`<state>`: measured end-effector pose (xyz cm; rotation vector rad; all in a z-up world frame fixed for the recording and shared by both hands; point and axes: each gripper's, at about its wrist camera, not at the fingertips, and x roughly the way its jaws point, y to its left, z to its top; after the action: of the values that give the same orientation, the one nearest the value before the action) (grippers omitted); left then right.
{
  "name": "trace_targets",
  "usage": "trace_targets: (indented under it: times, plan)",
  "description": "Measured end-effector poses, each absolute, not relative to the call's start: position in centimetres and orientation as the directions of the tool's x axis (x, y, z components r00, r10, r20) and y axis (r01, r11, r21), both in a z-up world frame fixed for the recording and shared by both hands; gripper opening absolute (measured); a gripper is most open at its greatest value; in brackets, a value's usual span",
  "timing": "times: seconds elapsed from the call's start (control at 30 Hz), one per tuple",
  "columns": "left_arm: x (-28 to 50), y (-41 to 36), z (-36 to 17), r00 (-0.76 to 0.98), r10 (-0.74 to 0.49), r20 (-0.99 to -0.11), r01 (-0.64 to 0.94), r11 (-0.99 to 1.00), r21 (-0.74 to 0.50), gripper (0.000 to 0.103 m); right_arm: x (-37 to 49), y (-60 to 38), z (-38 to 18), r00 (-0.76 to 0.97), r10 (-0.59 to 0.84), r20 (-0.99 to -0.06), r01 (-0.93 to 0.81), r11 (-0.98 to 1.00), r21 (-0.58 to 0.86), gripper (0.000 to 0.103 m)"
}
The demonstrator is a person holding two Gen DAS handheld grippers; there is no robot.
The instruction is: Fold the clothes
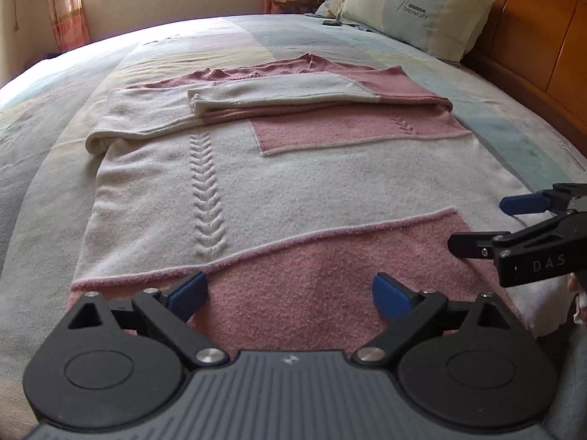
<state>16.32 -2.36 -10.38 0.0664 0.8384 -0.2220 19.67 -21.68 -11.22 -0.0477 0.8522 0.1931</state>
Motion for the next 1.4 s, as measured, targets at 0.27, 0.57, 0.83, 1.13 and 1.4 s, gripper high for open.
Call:
trace_targets:
  times: [0.27, 0.57, 0.83, 1.13, 1.4]
  plan:
    - [15.0, -2.0, -10.3, 0.64, -0.168, -0.75, 0.236, 0.972, -0.016, 0.102, 18.8, -21.5, -11.4, 0.662, 0.139, -0.737, -0.194, 0.981, 0.011, 0.103]
    - [12.9, -1.9, -10.4, 0.657, -0.15, -0.739, 0.215, 0.977, -0.007, 0.102, 13.7, -22.8, -11.5, 0.649, 0.13, -0.75, -0.202, 0.979, -0.006, 0.103]
    - [14.2, 0.0, -7.9, 0.681, -0.188, -0.708, 0.122, 0.982, -0.144, 0.102, 12.8, -23.0, -11.6, 0.654, 0.124, -0.747, -0.19, 0.982, -0.004, 0.103]
    - [17.0, 2.8, -9.4, 0.678, -0.17, -0.715, -0.078, 0.951, -0.3, 0.102, 12.4, -23.8, -11.8, 0.673, 0.177, -0.718, -0.236, 0.972, 0.019, 0.103]
    - [20.0, 6.3, -9.0, 0.668, -0.236, -0.706, -0.119, 0.903, -0.414, 0.102, 12.1, -24.1, -11.9, 0.674, 0.201, -0.711, -0.266, 0.964, 0.02, 0.103]
